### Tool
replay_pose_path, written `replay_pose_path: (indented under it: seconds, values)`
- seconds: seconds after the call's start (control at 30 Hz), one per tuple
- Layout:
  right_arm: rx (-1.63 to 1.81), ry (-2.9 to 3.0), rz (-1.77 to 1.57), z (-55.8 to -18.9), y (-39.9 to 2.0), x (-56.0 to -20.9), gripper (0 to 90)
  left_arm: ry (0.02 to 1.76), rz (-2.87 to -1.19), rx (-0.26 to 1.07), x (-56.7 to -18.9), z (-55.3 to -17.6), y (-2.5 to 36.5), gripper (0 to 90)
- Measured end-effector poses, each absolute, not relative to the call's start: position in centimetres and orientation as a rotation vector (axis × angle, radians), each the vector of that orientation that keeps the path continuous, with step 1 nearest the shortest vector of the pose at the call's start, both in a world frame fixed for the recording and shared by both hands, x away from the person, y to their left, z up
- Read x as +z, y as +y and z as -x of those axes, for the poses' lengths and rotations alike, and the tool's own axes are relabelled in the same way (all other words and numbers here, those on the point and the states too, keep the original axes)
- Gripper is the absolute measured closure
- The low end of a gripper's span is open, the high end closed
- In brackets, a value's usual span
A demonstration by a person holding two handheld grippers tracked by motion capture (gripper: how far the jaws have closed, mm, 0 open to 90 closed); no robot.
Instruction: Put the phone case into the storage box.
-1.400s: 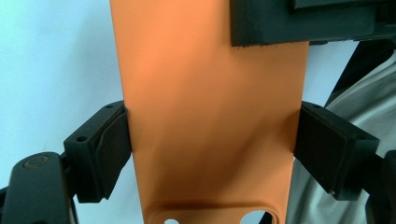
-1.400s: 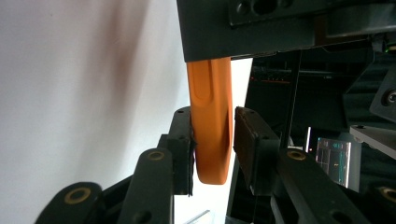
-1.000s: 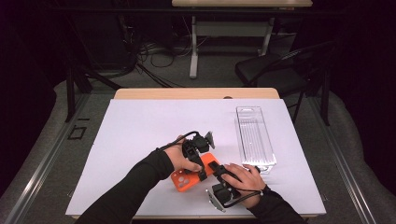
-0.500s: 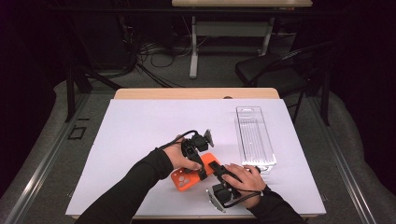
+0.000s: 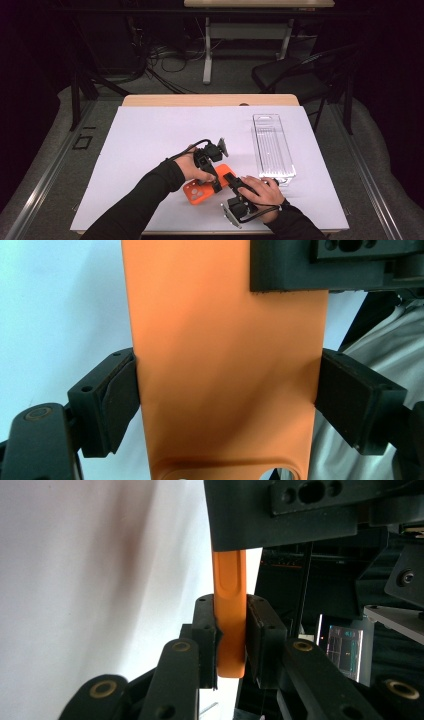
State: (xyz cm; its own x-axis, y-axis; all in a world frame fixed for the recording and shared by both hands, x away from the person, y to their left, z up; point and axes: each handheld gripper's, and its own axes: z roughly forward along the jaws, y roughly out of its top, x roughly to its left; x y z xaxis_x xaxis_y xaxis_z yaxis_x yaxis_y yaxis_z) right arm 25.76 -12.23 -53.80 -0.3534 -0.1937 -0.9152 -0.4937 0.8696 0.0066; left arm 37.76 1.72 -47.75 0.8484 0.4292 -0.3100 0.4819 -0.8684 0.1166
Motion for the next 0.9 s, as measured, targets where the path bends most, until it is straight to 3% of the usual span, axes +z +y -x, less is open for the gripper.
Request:
replay_pose_path:
  seconds: [0.9]
  values:
    - [0.354,1.855,0.498,-25.56,-12.67,-54.31,79.9,0.723,-2.800,-0.399,-47.31,-37.68,1.96,15.4]
